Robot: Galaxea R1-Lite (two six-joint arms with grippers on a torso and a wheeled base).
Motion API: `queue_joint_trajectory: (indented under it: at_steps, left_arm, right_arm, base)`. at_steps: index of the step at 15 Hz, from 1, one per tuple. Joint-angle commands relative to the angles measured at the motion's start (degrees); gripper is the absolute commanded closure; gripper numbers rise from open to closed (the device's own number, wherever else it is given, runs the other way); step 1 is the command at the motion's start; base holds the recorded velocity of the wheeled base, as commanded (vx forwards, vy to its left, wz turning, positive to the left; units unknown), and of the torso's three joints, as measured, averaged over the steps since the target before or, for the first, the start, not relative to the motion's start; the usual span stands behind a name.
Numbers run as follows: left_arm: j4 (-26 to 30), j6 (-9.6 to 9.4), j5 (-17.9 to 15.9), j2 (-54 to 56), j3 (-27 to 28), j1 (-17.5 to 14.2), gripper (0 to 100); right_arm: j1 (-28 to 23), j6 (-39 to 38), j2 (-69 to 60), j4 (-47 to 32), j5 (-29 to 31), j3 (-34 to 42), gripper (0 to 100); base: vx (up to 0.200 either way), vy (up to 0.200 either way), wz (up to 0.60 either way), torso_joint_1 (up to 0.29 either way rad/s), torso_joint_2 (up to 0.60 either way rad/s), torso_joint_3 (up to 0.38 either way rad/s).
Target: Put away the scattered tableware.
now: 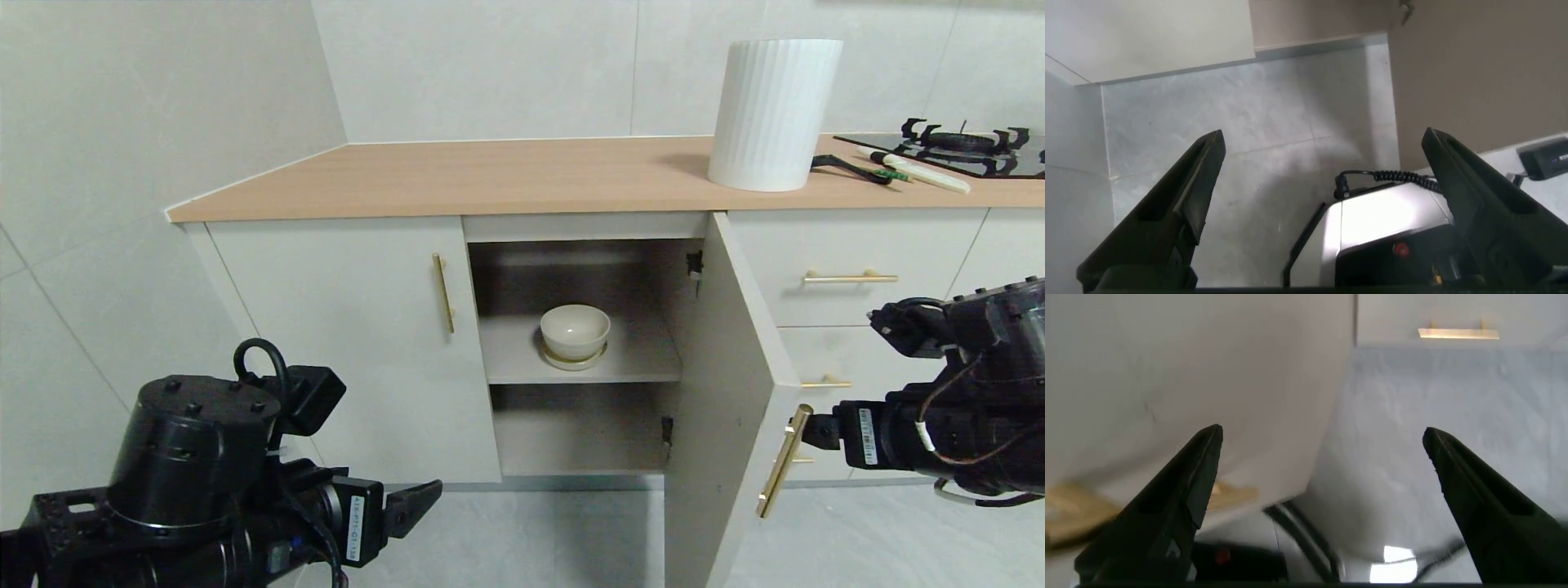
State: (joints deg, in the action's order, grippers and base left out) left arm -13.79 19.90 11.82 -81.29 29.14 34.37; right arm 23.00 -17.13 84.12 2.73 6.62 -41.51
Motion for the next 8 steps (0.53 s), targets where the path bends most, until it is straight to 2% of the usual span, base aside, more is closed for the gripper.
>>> queue_joint_trajectory:
  at_steps: [1,4,8]
  left_arm:
    - [-0.01,-0.12,-0.14,0.60,0.04,0.00,0]
    - [-0.01,-0.38,-0.14,0.95,-0.22,0.09,0]
    - [-0.01,-0.56,-0.05,1.31,-0.13,0.18,0]
  right_arm:
    - [4.15,0.08,4.83,2.72,-0.12,-0.24,0]
    - [8.02,1.31,10.63,9.05,-0.29,-3.40,0]
    - [8.81,4.30,18.80,9.66,-0.29,-12.28,0]
  base:
    - [0.000,0.000,0.00,0.000,0.00,0.000]
    - [0.000,0.000,0.00,0.000,0.00,0.000]
    - [0.000,0.000,0.00,0.000,0.00,0.000]
